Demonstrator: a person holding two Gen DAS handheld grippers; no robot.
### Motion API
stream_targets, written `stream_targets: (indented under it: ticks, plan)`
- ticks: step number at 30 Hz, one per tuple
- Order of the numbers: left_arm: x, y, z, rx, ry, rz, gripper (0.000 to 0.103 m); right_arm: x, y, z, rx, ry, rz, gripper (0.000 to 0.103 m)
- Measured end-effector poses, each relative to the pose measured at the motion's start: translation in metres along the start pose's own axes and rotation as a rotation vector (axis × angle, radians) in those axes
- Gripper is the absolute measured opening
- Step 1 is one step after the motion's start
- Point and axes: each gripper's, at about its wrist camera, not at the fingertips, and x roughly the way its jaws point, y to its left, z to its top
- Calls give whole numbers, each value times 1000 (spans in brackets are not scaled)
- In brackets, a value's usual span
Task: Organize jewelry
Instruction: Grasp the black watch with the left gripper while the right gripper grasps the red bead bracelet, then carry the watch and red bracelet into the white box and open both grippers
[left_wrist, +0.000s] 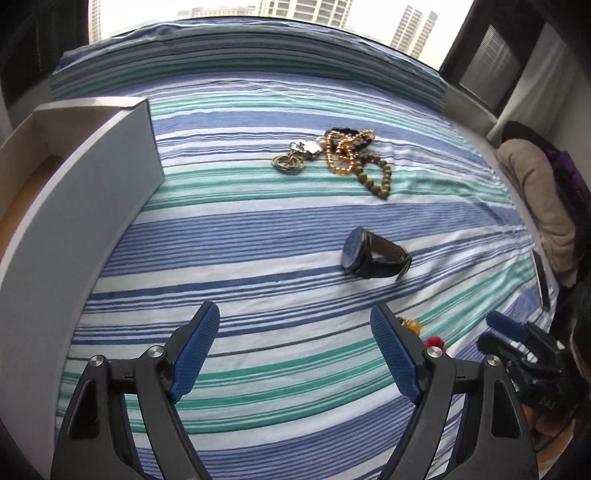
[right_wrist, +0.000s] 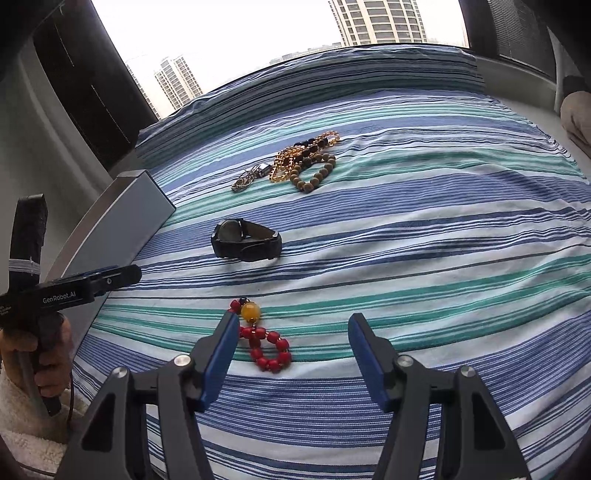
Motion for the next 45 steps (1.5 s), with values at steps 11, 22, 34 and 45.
stream_targets:
  ticks: [11,22,34,45]
  plan:
    - [83,-38,49,68,155,-22,73,-2,-8,-4,11,-3,-11,63]
    - [38,-14,22,56,95,22,9,17,7,-7,-138,106,49,63]
    - [-16,41,-16,-67,26,82,9,73,33,26,-172,217,96,61]
    - [-14,47,-30,-86,38,96,9,85,55,23,-317,287,-12,17]
